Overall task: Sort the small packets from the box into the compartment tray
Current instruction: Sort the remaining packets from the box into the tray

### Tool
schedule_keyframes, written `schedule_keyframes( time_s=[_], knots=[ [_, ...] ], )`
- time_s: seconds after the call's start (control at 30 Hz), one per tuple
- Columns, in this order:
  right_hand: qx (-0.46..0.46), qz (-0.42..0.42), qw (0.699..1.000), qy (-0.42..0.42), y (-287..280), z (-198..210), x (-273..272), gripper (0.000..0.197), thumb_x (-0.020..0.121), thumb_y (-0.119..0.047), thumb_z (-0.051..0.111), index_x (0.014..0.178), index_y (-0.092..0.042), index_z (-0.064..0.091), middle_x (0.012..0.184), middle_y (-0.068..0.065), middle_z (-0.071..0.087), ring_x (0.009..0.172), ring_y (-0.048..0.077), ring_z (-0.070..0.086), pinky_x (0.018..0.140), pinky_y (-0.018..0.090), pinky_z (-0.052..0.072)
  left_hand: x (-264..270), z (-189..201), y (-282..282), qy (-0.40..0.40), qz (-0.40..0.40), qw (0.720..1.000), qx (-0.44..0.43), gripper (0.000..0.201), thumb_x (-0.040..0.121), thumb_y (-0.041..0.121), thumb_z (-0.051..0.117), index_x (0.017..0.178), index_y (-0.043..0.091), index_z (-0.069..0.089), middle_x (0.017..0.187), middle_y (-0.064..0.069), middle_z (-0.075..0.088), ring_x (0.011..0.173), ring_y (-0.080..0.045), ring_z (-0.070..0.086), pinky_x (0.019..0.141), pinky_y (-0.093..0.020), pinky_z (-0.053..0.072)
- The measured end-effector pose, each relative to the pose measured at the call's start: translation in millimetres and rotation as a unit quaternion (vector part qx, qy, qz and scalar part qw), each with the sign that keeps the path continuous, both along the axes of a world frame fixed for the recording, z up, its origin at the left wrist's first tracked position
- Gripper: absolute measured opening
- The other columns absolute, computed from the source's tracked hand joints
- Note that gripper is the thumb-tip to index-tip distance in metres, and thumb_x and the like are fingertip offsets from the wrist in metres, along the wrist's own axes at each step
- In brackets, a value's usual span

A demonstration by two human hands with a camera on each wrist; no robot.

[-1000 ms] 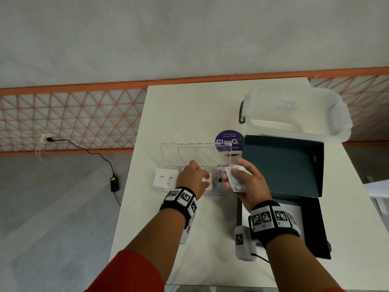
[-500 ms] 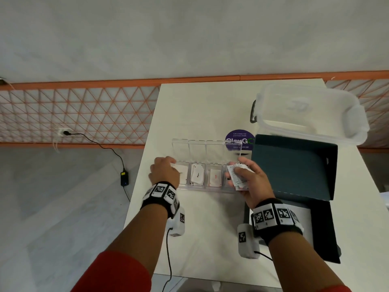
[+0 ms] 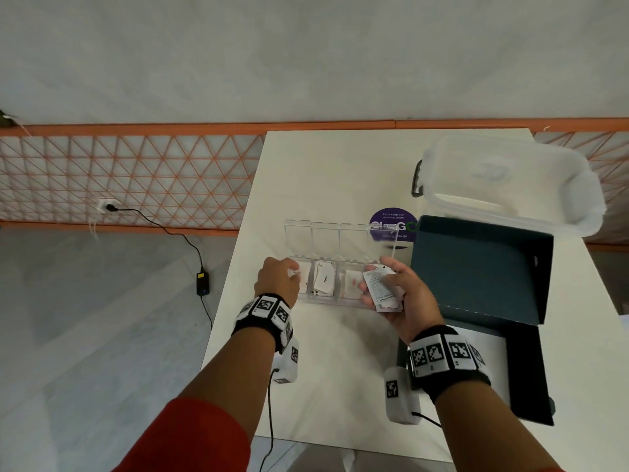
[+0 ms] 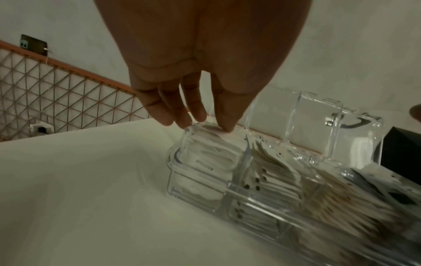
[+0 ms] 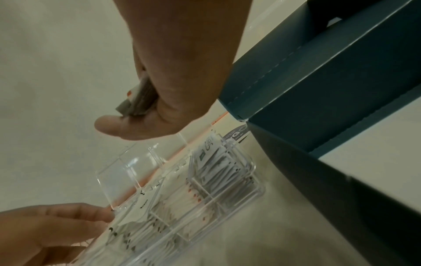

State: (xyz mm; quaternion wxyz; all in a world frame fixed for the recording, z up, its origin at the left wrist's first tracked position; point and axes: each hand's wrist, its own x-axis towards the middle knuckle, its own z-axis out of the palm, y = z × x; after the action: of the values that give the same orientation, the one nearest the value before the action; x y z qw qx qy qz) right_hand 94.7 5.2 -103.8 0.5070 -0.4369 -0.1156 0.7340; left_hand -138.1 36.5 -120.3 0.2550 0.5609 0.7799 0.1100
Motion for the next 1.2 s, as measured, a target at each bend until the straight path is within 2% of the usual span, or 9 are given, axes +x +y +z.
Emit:
schedule_keyframes(
  time_s=[0.07, 0.17, 0.3, 0.4, 0.53, 0.67, 0.77, 0.9, 1.2],
  knots=[
    [-0.002, 0.006, 1.0, 0.016, -1, -1, 1, 0.045, 0.08, 0.0, 0.052, 0.123, -0.009, 0.058, 0.111, 0.02, 0.071, 0.089, 0.043, 0.069, 0.064, 0.042, 0.059, 1, 6, -1, -0.014, 0.013, 0.999, 0.027, 0.02, 0.093, 0.02, 0.055, 0.111, 0.019, 0.063, 0.12, -0.007, 0.051, 0.106, -0.026, 0.055, 0.093, -0.039, 0.046],
    [-0.008, 0.019, 1.0, -0.019, 0, -4, -3, 0.043, 0.088, 0.012, 0.045, 0.121, -0.01, 0.061, 0.112, 0.022, 0.071, 0.097, 0.046, 0.07, 0.065, 0.042, 0.06, 13, 24, -3, -0.116, -0.007, 0.988, 0.1, 0.01, 0.087, 0.023, 0.061, 0.097, 0.023, 0.063, 0.102, 0.004, 0.059, 0.092, -0.018, 0.06, 0.078, -0.026, 0.047],
    [0.005, 0.029, 0.996, -0.087, 1, 0, -15, 0.035, 0.089, 0.01, 0.059, 0.113, -0.014, 0.067, 0.105, 0.018, 0.074, 0.085, 0.032, 0.073, 0.062, 0.035, 0.06, 42, 49, -6, -0.263, -0.111, 0.958, -0.001, 0.027, 0.073, 0.048, 0.074, 0.096, 0.037, 0.063, 0.084, 0.014, 0.065, 0.076, -0.005, 0.063, 0.068, -0.02, 0.051],
    [0.01, 0.028, 0.993, -0.114, 1, 2, -20, 0.031, 0.088, 0.006, 0.065, 0.112, -0.014, 0.067, 0.102, 0.014, 0.076, 0.08, 0.026, 0.074, 0.06, 0.031, 0.058, 51, 50, -4, -0.253, -0.138, 0.957, -0.02, 0.033, 0.072, 0.035, 0.079, 0.1, 0.033, 0.062, 0.086, 0.01, 0.067, 0.078, -0.006, 0.065, 0.072, -0.026, 0.053],
    [0.002, 0.01, 0.987, -0.159, 1, 2, -19, 0.027, 0.088, 0.001, 0.067, 0.113, -0.009, 0.064, 0.098, 0.017, 0.073, 0.074, 0.027, 0.071, 0.056, 0.031, 0.054, 49, 48, -7, -0.283, -0.118, 0.947, 0.094, 0.021, 0.075, 0.014, 0.077, 0.075, 0.028, 0.063, 0.079, 0.012, 0.064, 0.058, 0.001, 0.053, 0.06, -0.012, 0.044],
    [-0.017, -0.015, 0.992, -0.127, 1, 4, -13, 0.012, 0.088, -0.008, 0.071, 0.1, -0.01, 0.07, 0.091, 0.013, 0.075, 0.071, 0.025, 0.072, 0.055, 0.029, 0.055, 57, 47, -11, -0.304, -0.163, 0.929, 0.131, 0.026, 0.078, -0.007, 0.068, 0.069, 0.017, 0.069, 0.097, 0.007, 0.054, 0.077, 0.006, 0.054, 0.074, -0.014, 0.048],
    [-0.009, -0.018, 0.991, -0.135, 2, 6, -9, 0.018, 0.086, -0.003, 0.073, 0.099, -0.014, 0.068, 0.085, 0.007, 0.076, 0.068, 0.019, 0.072, 0.053, 0.026, 0.054, 63, 44, -10, -0.307, -0.17, 0.929, 0.117, 0.025, 0.082, -0.006, 0.062, 0.073, 0.015, 0.073, 0.101, 0.007, 0.057, 0.083, 0.006, 0.055, 0.078, -0.014, 0.046],
    [0.0, -0.048, 0.985, -0.163, 2, 7, -4, 0.021, 0.085, 0.004, 0.071, 0.096, -0.013, 0.064, 0.079, 0.007, 0.073, 0.06, 0.017, 0.069, 0.048, 0.024, 0.053, 68, 42, -6, -0.336, -0.13, 0.932, 0.045, 0.027, 0.084, 0.007, 0.059, 0.077, 0.029, 0.072, 0.08, 0.004, 0.07, 0.069, -0.011, 0.063, 0.068, -0.025, 0.052],
    [-0.012, -0.1, 0.99, -0.098, 1, 9, 25, 0.012, 0.092, 0.0, 0.06, 0.098, -0.009, 0.059, 0.087, 0.018, 0.072, 0.062, 0.025, 0.066, 0.044, 0.025, 0.05, 80, 30, 8, -0.28, -0.059, 0.957, 0.046, 0.016, 0.079, 0.012, 0.075, 0.087, 0.026, 0.071, 0.083, 0.003, 0.071, 0.077, -0.008, 0.066, 0.068, -0.013, 0.05]
  ],
)
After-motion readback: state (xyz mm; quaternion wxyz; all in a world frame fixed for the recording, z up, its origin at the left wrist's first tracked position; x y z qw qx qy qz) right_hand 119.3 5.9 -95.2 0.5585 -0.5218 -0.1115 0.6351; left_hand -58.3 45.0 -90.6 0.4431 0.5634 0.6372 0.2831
